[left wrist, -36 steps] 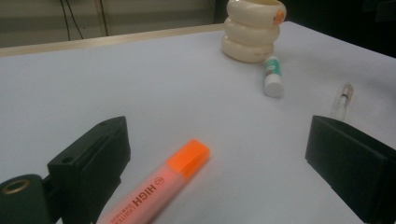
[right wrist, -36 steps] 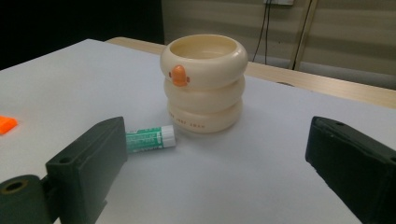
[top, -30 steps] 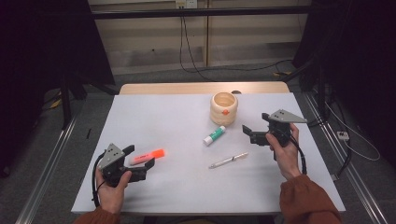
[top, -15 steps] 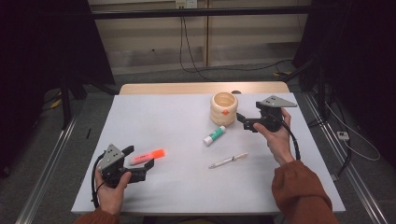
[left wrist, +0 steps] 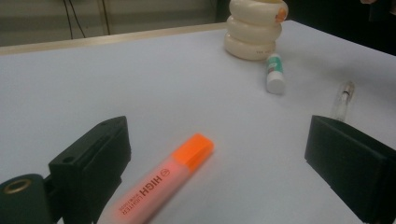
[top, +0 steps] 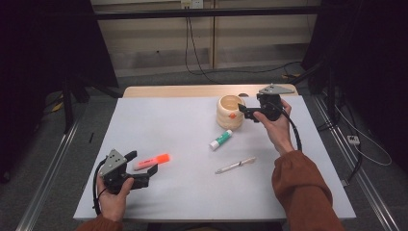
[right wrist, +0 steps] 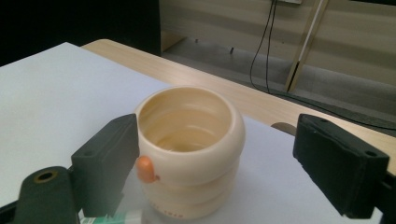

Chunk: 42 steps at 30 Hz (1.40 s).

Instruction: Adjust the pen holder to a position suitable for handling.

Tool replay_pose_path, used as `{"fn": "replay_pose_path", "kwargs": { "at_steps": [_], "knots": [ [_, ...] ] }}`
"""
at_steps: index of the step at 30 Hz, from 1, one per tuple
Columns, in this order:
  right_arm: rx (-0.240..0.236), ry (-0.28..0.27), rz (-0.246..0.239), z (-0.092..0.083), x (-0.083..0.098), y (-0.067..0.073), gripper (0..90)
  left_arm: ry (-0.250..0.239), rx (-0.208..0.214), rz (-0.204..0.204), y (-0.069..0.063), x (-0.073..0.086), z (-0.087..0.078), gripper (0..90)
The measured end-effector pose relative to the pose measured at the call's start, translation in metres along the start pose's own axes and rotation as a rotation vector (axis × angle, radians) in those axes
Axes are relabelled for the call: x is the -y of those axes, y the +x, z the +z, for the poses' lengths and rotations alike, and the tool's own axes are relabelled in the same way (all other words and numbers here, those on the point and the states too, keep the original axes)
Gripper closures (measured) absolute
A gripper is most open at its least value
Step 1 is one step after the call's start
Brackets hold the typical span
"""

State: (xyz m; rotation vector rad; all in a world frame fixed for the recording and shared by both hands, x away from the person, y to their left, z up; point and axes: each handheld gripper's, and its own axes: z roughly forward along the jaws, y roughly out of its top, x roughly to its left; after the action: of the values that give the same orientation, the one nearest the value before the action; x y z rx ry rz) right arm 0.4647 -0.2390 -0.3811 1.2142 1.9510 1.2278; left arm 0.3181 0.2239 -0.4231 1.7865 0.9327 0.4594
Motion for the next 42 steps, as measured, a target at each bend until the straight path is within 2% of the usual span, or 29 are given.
{"fn": "replay_pose_path", "kwargs": {
  "at_steps": [6, 8, 10, 12, 17, 18, 19, 23, 27, 29, 34, 35, 39, 42],
  "knots": [
    [0.004, 0.02, 0.008, 0.008, -0.006, -0.006, 12.5, -0.001, 0.006, 0.011, -0.002, -0.001, -0.001, 6.7],
    [-0.007, 0.057, 0.019, 0.012, -0.008, -0.009, 8.7, 0.004, -0.002, 0.029, -0.004, -0.001, 0.0, 6.7],
    [-0.007, 0.076, 0.015, 0.016, -0.009, -0.01, 10.8, 0.007, 0.006, 0.029, -0.004, -0.001, 0.0, 6.7],
    [-0.015, 0.097, 0.002, 0.022, -0.012, -0.011, 9.3, 0.009, 0.007, 0.027, -0.004, -0.001, 0.001, 6.7],
    [-0.027, 0.091, -0.006, 0.029, -0.02, -0.013, 9.8, 0.009, 0.006, 0.024, -0.004, 0.0, 0.001, 6.7],
    [-0.027, 0.102, -0.007, 0.032, -0.023, -0.014, 12.2, 0.008, 0.007, 0.027, -0.004, -0.001, 0.001, 6.7],
    [-0.026, 0.099, -0.021, 0.036, -0.026, -0.014, 18.4, 0.008, 0.008, 0.03, -0.004, -0.001, 0.001, 6.7],
    [-0.037, 0.117, -0.018, 0.043, -0.031, -0.015, 21.6, 0.008, 0.013, 0.027, -0.003, 0.0, 0.0, 6.7],
    [-0.037, 0.118, -0.014, 0.05, -0.034, -0.017, 28.6, 0.005, 0.015, 0.013, -0.002, -0.001, -0.001, 6.7],
    [-0.045, 0.132, -0.013, 0.057, -0.035, -0.02, 35.8, 0.007, 0.024, 0.007, -0.003, -0.001, 0.0, 6.7],
    [-0.059, 0.158, -0.028, 0.065, -0.037, -0.019, 43.0, 0.01, 0.025, 0.017, -0.002, -0.001, 0.0, 6.5],
    [-0.07, 0.163, -0.026, 0.066, -0.037, -0.018, 44.5, 0.008, 0.025, 0.01, -0.002, -0.001, 0.0, 6.5],
    [-0.065, 0.194, -0.027, 0.075, -0.034, -0.02, 51.3, 0.009, 0.024, 0.007, 0.0, -0.001, -0.001, 6.5],
    [-0.078, 0.223, -0.008, 0.08, -0.028, -0.025, 54.9, 0.012, 0.035, 0.009, -0.001, -0.001, -0.001, 6.4]
  ]
}}
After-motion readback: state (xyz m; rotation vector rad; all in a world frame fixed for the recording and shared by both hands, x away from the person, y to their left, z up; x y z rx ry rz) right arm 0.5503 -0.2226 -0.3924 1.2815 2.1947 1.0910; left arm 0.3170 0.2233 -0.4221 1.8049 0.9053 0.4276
